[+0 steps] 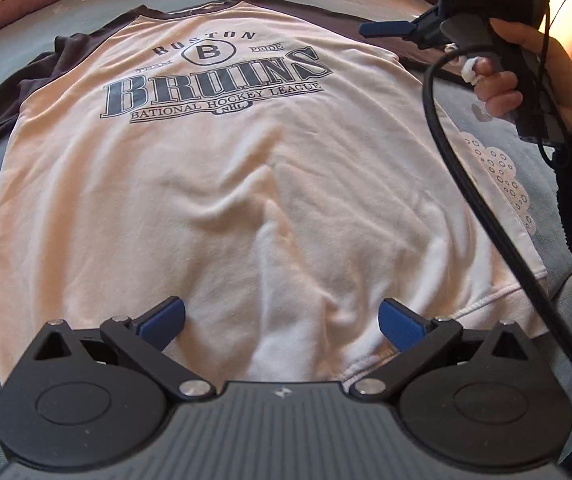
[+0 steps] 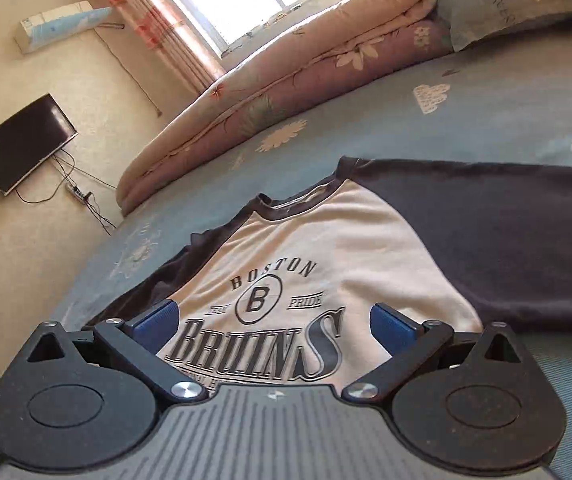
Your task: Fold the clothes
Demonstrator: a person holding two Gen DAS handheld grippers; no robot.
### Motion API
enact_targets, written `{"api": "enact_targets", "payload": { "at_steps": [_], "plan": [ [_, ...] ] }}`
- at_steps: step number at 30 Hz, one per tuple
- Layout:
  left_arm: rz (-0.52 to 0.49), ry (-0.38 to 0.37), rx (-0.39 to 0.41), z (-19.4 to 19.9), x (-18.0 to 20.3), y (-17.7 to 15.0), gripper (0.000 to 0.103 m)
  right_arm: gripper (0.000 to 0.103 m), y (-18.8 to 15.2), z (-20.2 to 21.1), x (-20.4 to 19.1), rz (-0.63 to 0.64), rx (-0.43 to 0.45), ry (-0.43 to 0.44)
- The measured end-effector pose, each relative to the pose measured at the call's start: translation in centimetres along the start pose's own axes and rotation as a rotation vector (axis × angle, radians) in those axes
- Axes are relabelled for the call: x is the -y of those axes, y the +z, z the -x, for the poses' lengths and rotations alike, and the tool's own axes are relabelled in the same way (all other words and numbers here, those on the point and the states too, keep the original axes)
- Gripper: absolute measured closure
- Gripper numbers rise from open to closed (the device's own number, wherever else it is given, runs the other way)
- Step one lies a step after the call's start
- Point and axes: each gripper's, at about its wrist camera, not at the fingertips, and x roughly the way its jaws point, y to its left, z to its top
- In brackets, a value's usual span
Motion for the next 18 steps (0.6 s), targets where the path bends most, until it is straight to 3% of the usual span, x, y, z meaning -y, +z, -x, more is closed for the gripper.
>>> {"api": "enact_targets", "payload": {
  "at_steps": [4, 12, 18],
  "plan": [
    [0.028, -0.044, 0.030, 0.5, -0.8, -0.9, 0.001, 0.000, -0.1, -2.9, -0.3, -0.112, -0.095, 0.127],
    [0.081, -0.125, 0.074, 1.4, -2.5, -2.1, 0.001, 0.000, -3.0, 2.5, 4.8, -0.277, -0.111, 0.136],
    [0.136, -0.124, 0.087, 1.7, -3.8, -2.0, 0.001, 0.000, -1.4, 2.8, 2.2, -0.141, -0.033, 0.081]
  ]
}}
